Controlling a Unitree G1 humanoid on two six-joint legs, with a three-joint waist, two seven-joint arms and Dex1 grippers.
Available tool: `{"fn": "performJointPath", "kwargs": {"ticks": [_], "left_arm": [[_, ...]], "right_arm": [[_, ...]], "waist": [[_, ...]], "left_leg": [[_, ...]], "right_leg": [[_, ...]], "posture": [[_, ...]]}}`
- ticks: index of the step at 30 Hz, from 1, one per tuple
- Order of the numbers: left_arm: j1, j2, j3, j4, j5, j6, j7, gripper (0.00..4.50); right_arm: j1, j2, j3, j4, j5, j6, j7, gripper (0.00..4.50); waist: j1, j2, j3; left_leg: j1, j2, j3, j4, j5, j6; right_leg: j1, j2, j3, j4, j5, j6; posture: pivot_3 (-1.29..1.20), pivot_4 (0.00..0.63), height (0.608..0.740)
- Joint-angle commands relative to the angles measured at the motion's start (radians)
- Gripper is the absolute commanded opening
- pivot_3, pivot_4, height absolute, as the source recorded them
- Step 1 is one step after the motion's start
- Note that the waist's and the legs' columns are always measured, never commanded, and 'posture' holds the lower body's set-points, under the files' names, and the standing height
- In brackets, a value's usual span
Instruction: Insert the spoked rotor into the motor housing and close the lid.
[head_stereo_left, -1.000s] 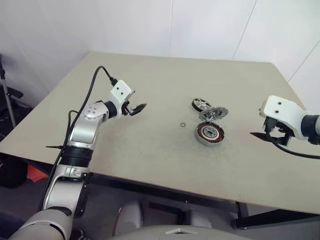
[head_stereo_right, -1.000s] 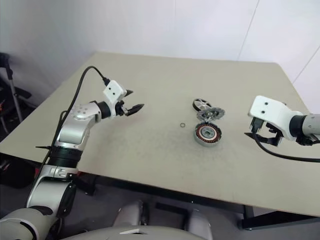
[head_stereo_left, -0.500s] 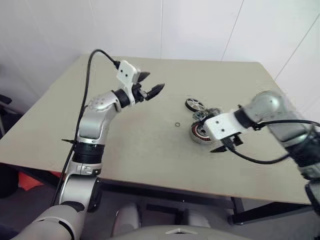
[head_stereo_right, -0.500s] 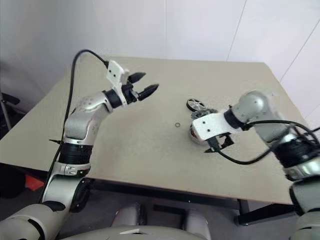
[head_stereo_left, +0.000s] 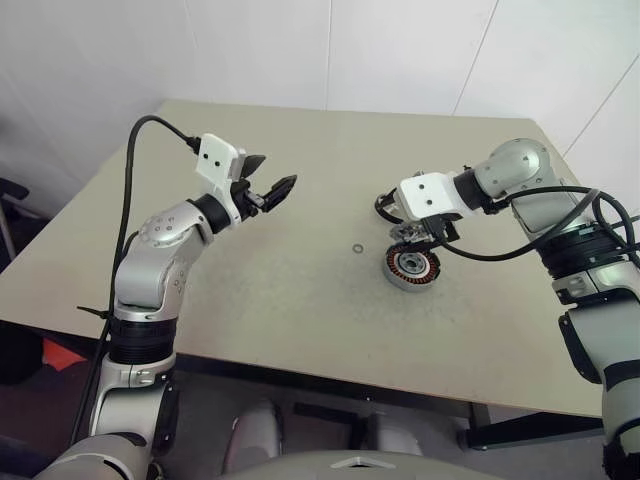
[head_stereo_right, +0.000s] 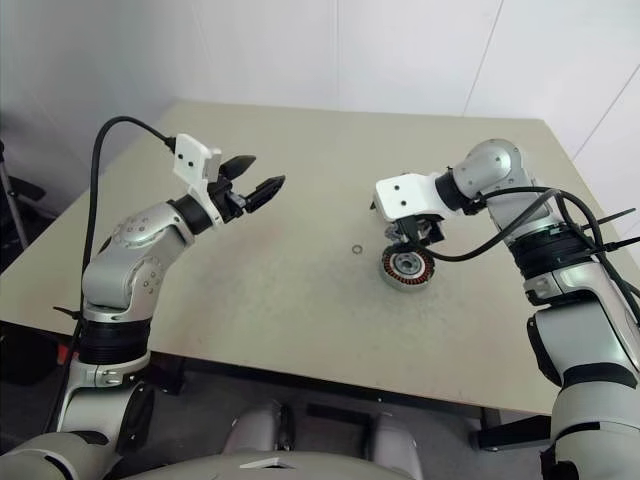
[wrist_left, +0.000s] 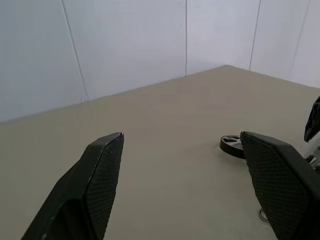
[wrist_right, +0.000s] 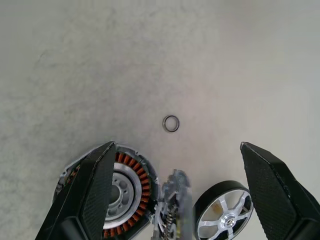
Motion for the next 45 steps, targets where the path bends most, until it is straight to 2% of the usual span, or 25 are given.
{"fn": "performJointPath", "kwargs": {"ticks": [1, 7, 14, 19, 25, 30, 33, 39, 45], "left_arm": [[-0.032, 0.003, -0.025, -0.015, -0.012, -0.01, 0.002, 3.95], [-0.051, 0.012, -0.047, 0.017, -0.007, -0.02, -0.003, 3.95], [-0.036, -0.02, -0.11, 0.023, 0.01, -0.024, 0.016, 3.95], [-0.021, -0.021, -0.142, 0.022, 0.023, -0.031, 0.023, 3.95], [-0.012, -0.021, -0.147, 0.013, 0.027, -0.03, 0.028, 3.95], [0.01, 0.009, -0.136, 0.016, 0.036, -0.045, 0.021, 3.95], [0.013, 0.052, -0.093, 0.05, 0.039, -0.062, 0.021, 3.95], [0.035, 0.176, -0.035, 0.15, 0.073, -0.118, 0.006, 3.95], [0.069, 0.238, 0.008, 0.206, 0.075, -0.145, -0.011, 3.95]], "right_arm": [[-0.045, 0.036, -0.015, 0.089, -0.052, -0.012, -0.085, 4.5], [-0.044, 0.098, -0.04, 0.195, -0.08, -0.031, -0.192, 4.5], [-0.192, 0.152, -0.07, 0.423, -0.136, -0.069, -0.387, 4.5], [-0.254, 0.187, -0.083, 0.529, -0.152, -0.097, -0.442, 4.5], [-0.254, 0.228, -0.087, 0.583, -0.173, -0.134, -0.516, 4.5], [-0.274, 0.298, -0.248, 0.462, 0.0, 0.011, -0.549, 4.5], [-0.212, 0.378, -0.347, 0.247, 0.131, 0.254, -0.606, 4.5], [0.114, 0.39, -0.244, -0.268, 0.125, 0.492, -0.608, 4.5], [0.308, 0.473, -0.226, -0.506, 0.187, 0.775, -0.712, 4.5]], "waist": [[-0.002, 0.0, 0.0], [-0.002, 0.0, 0.0], [-0.004, 0.0, 0.0], [-0.004, 0.0, 0.0], [-0.004, 0.0, 0.0], [-0.006, 0.0, 0.001], [-0.008, 0.0, 0.001], [0.007, -0.002, -0.001], [-0.002, -0.001, 0.0]], "left_leg": [[0.0, 0.0, 0.0, 0.0, -0.001, -0.002], [0.001, 0.001, 0.0, 0.001, 0.003, -0.007], [0.002, 0.002, 0.001, 0.001, 0.004, -0.008], [0.002, 0.002, 0.001, 0.001, 0.003, -0.007], [-0.001, 0.003, 0.0, 0.0, 0.003, -0.006], [-0.002, 0.003, 0.001, 0.0, 0.001, -0.004], [-0.002, 0.004, 0.001, -0.001, 0.001, -0.005], [0.003, 0.009, -0.003, -0.002, 0.003, -0.011], [0.006, 0.009, -0.003, -0.003, 0.006, -0.016]], "right_leg": [[0.0, 0.0, 0.0, 0.0, 0.0, 0.0], [0.0, 0.001, 0.0, 0.0, 0.0, 0.0], [0.0, 0.001, 0.0, 0.0, 0.0, 0.0], [0.0, 0.002, 0.0, 0.0, 0.0, 0.0], [-0.002, 0.003, 0.0, 0.002, 0.0, 0.001], [-0.003, 0.003, 0.001, 0.002, 0.001, 0.001], [-0.003, 0.005, 0.001, 0.002, 0.001, 0.001], [0.003, 0.011, 0.001, 0.0, 0.0, 0.001], [0.003, 0.011, 0.003, 0.0, 0.001, 0.002]], "posture": [[0.0, 0.0, 0.74], [0.0, 0.0, 0.74], [0.0, 0.0, 0.74], [0.0, 0.0, 0.74], [0.0, 0.0, 0.74], [0.0, 0.0, 0.74], [0.0, 0.0, 0.74], [0.0, 0.0, 0.74], [0.0, 0.0, 0.74]]}}
